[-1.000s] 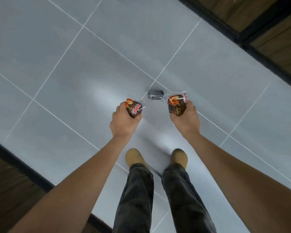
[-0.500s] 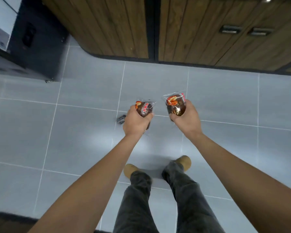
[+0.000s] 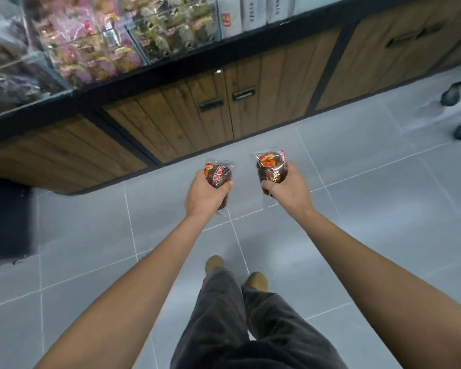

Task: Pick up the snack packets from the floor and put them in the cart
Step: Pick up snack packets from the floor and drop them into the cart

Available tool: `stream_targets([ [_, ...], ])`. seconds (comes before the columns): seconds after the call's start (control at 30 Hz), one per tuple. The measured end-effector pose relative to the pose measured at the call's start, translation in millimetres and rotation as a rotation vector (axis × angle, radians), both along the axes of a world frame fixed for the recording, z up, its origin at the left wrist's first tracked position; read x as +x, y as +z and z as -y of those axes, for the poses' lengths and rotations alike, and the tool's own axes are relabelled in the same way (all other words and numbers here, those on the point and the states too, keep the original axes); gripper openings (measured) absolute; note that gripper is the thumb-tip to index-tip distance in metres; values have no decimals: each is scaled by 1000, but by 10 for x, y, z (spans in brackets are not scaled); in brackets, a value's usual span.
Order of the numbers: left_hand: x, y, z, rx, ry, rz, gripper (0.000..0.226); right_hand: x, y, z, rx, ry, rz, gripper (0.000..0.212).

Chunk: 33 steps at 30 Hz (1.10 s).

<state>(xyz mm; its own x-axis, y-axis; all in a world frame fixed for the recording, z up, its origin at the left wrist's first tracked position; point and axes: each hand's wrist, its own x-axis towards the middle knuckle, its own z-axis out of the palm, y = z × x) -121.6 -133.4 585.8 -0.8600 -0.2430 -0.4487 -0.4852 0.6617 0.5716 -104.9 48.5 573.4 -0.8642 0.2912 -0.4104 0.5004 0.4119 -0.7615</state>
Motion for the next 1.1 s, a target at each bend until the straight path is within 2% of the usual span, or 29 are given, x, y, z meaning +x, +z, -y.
stream_targets([
  [0.33,-1266,166,-2029,52,-319,-100,61,-623,319,-1872,38,-255,-74,53],
  [0.63,-2368,292,-4196,65,-612,-99,62,-1314,535,-3662,66,-502,-94,33],
  [0.9,-2627,390,-5902,71,-829,-81,67,-1358,541,-5127,85,-728,-42,36],
  [1.1,-2612,444,-7302,31,-900,-87,64,-1330,504,-6466,69,-778,-24,38],
])
